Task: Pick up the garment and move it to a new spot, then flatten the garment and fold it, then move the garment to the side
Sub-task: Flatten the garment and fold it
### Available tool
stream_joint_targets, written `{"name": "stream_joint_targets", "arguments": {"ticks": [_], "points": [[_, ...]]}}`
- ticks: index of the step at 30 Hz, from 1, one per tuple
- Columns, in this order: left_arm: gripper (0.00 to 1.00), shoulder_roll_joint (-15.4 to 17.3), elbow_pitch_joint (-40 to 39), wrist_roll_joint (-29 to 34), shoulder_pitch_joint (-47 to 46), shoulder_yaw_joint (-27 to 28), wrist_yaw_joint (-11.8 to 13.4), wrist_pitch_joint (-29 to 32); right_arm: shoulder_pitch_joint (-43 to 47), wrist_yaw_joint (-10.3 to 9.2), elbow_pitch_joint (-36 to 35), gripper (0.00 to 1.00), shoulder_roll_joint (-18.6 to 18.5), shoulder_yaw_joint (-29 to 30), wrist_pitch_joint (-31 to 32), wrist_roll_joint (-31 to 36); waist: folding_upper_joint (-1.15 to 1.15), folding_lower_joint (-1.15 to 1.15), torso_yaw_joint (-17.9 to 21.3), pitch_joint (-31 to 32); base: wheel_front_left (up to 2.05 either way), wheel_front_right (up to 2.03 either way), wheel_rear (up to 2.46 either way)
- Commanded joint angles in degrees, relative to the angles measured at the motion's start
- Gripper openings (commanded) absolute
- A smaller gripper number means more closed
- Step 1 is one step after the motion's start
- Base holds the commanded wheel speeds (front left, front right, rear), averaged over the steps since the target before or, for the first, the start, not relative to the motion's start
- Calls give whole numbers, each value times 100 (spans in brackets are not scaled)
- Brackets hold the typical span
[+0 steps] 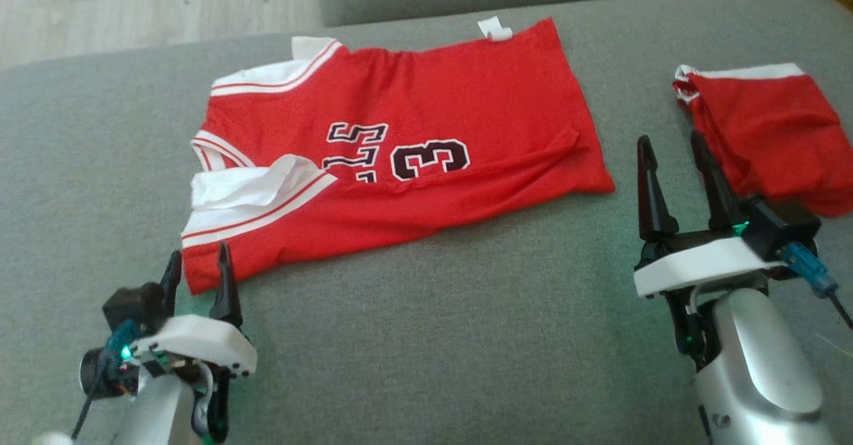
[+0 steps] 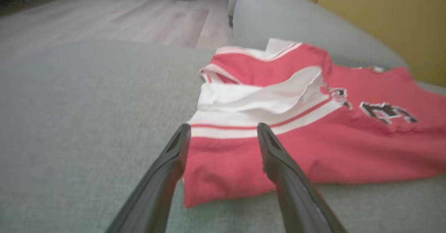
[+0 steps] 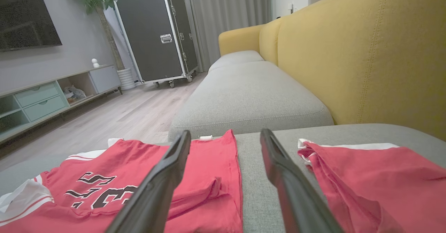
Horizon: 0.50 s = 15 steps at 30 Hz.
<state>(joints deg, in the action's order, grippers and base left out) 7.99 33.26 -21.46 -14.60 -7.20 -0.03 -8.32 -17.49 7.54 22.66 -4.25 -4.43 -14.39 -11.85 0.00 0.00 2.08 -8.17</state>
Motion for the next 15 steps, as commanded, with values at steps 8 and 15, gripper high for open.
{"name": "stream_joint_targets", "arguments": {"ticks": [8, 15], "points": [[100, 315, 810, -67, -668, 300, 293, 532, -356, -5, -316, 100, 106, -257, -61, 30, 0, 0, 246, -344, 0, 0, 0], [0, 312, 1181, -153, -752, 130, 19, 950, -392, -5, -275, 100, 123, -254, -61, 3, 0, 0, 319, -364, 0, 0, 0]]}}
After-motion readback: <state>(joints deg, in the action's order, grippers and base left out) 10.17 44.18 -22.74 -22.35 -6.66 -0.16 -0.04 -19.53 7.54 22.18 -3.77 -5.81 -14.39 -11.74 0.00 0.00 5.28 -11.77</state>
